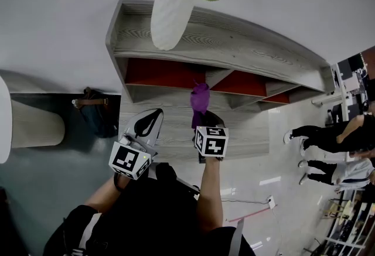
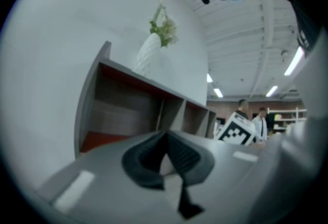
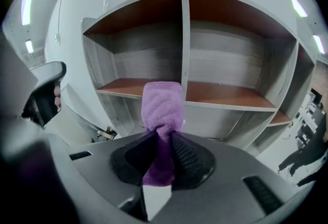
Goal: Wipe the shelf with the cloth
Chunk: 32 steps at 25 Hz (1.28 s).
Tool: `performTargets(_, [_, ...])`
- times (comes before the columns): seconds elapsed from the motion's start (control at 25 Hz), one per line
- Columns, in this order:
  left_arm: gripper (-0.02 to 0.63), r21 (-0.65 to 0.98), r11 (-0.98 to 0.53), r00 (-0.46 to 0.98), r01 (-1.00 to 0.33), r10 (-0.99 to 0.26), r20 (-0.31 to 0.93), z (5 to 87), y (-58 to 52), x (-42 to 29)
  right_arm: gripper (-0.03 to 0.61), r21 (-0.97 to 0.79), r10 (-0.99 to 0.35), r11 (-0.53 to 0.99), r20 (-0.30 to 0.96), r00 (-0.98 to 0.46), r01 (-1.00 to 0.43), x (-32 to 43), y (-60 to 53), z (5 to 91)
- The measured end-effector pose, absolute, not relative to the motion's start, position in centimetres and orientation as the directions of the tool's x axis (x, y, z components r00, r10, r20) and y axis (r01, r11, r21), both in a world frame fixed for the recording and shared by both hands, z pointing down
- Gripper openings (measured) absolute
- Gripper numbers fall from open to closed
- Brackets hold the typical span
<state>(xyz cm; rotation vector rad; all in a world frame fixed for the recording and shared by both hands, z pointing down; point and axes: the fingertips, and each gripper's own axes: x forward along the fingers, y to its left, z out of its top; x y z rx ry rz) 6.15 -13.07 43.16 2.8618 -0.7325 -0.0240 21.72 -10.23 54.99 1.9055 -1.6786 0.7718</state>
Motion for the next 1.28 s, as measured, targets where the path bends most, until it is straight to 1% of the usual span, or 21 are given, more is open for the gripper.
performTargets(0.32, [0.003,0.173,-0.860,0.876,-0.480,-0.479,0.052,43.7,-13.2,5.9,0.071,-0.057,-0.737,-0.128,0.674,0.056,-0.990,20.0,-7.7,54.8])
performTargets(0.64, [0.003,0.161,-0.851,0.866,-0.501,-0.495,0.073,43.7,-13.9,5.0,0.071,-0.102,-0.820,-0.127,0.570,0.046,-0.987,18.5,-6.3,51.6])
performTargets(0.8, [0.003,0.148,-0.846,0.859,-0.512,-0.508,0.064,42.8,-14.2,4.5,0.071,-0.101,-0.879,-0.122,0.474,0.061,-0.987,18.1,-6.0,48.7])
performTargets(0.96, [0.003,0.127,-0.846,0.855,-0.517,-0.517,0.037,41.7,-14.0,4.5,0.071,-0.050,-0.939,-0.097,0.336,0.075,-0.994,17.4,-6.1,45.9])
performTargets(1.28, [0.003,0.135,-0.845,0.854,-0.517,-0.519,0.024,41.6,-13.2,4.9,0.071,-0.028,-0.990,-0.061,0.128,0.057,-0.998,14.9,-5.5,42.4])
